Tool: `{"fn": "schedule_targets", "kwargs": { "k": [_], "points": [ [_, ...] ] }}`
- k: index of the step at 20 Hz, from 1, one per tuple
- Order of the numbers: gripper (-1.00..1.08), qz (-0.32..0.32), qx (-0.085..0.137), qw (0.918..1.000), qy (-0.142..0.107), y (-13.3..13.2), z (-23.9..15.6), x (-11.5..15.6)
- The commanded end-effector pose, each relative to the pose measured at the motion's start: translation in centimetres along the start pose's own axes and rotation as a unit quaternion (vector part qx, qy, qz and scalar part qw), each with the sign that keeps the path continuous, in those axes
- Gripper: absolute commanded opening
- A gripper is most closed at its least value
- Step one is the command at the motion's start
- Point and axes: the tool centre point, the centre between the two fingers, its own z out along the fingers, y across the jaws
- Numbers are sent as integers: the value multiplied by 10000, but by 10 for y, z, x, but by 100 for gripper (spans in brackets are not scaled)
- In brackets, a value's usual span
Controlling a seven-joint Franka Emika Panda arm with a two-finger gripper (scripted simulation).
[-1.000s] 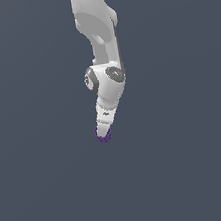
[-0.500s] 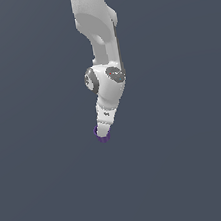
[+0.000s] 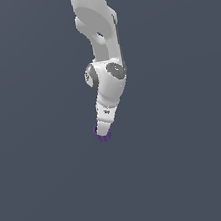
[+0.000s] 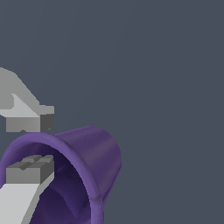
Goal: Pick up the object and move it to a goal position.
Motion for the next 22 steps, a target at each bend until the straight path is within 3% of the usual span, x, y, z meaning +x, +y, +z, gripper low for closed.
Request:
{"fn": "schedule_targets", "kwargs": {
  "k": [1, 22],
  "points": [
    [-100, 1, -11, 10000, 6, 5, -14, -1],
    [-100, -13, 7, 10000, 46, 68, -215, -22]
  ]
}}
